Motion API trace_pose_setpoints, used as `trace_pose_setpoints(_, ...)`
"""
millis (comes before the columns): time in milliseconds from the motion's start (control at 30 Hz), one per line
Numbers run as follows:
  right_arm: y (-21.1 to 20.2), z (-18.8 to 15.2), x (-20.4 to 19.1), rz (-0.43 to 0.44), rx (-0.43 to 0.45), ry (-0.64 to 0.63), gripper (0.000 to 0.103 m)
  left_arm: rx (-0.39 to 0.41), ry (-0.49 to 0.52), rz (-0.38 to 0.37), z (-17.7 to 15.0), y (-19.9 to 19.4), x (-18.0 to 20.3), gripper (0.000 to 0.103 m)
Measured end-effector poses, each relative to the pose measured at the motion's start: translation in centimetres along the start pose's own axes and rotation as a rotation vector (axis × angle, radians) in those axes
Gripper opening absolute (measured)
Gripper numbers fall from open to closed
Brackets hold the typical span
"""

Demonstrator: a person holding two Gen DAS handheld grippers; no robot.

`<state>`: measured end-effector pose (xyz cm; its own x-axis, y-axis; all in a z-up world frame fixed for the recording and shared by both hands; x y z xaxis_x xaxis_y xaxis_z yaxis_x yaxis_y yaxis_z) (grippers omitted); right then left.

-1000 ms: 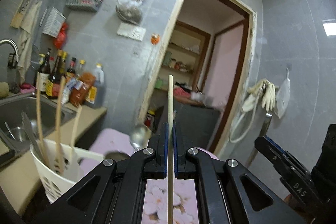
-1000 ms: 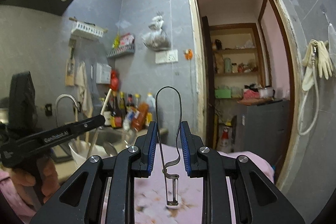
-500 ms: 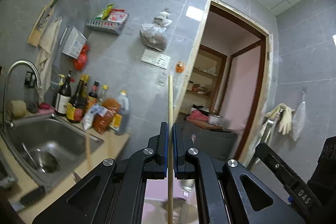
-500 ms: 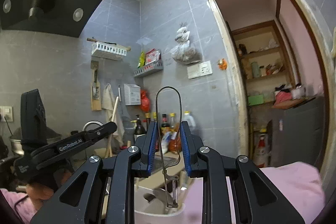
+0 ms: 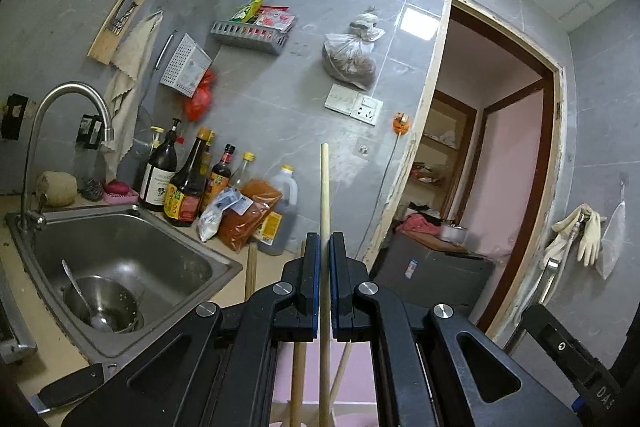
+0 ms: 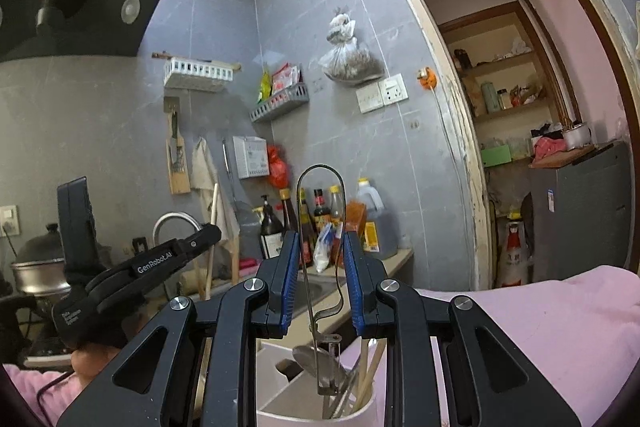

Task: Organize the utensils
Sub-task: 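Lift the chopstick and peeler and carry both over the white caddy, then open the right tool to drop the peeler while the left tool drops the chopstick into the caddy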

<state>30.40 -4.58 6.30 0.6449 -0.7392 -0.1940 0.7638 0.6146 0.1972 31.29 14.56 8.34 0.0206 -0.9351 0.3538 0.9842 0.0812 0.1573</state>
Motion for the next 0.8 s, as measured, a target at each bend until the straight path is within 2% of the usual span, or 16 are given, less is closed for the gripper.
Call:
trace_pose_setpoints(267,0.2,-1.3,-1.0,0.018,-0.04,-0.031,0.02,-0.006,0.024,0.011,-1.6,0.0,0.4,0.003)
trace_pose_setpoints(567,0.1,-3.0,-1.3,-0.006,-0.08,-0.07,0.02,-0.034,0.02,0.031,-3.6,-1.3,0.9,0.003)
trace_pose_setpoints(800,0.2,-3.8,-1.0,-0.024,-0.098,-0.08,0.02,-0.078,0.069,0.017,-5.1,-1.6,1.5,0.003)
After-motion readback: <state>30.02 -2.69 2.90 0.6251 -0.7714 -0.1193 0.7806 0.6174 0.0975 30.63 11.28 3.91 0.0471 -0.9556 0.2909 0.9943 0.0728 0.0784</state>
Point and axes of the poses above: each gripper's, at about its wrist camera, not at the fingertips, and y roughly the way its jaws point, x to its right, z to its top, the point moved 6 cm from there along y, roughly the way its jaws point, and after that the axes turned 10 degrees about x, right-handed, at the moved point
